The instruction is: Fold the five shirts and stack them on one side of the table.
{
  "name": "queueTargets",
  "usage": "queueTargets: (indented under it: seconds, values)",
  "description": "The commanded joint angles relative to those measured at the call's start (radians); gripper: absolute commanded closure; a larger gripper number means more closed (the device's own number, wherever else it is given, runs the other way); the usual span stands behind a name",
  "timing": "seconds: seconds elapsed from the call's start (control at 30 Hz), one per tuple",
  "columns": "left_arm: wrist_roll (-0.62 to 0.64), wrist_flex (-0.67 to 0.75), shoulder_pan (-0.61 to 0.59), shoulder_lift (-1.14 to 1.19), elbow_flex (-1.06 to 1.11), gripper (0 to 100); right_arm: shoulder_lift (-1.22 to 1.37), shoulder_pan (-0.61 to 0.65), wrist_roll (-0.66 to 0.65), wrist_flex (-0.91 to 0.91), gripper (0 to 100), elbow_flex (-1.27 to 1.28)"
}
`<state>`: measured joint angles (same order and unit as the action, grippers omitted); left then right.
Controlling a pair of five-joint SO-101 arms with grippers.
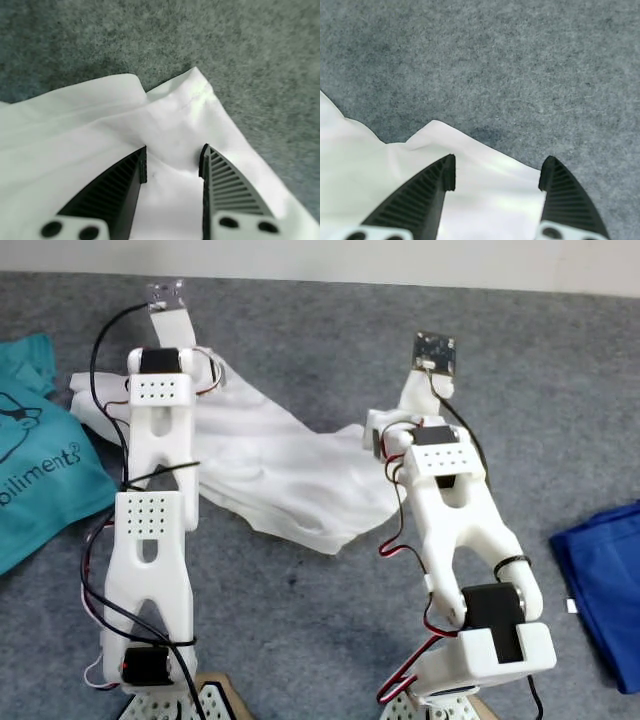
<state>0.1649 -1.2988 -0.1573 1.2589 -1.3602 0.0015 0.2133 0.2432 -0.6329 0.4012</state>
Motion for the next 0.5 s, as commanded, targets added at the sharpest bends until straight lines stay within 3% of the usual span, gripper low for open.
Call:
queueTargets:
  seconds: [0.0,0.13,0.27,0.47]
  values:
    - [-0.021,0.072,-0.012,-0.073,0.047,82,-0.061,0.019,0.009,-0.005,73.2,-0.007]
    - [-0.023,0.127,-0.007,-0.073,0.111,84,-0.061,0.025,0.009,-0.005,73.2,-0.005]
    - [-0.018,0.192,-0.005,-0.071,0.134,100,-0.061,0.025,0.009,-0.005,73.2,-0.005]
    - [-0.017,0.193,0.022,-0.087,0.088,99,-0.061,0.024,0.009,-0.005,73.2,0.007]
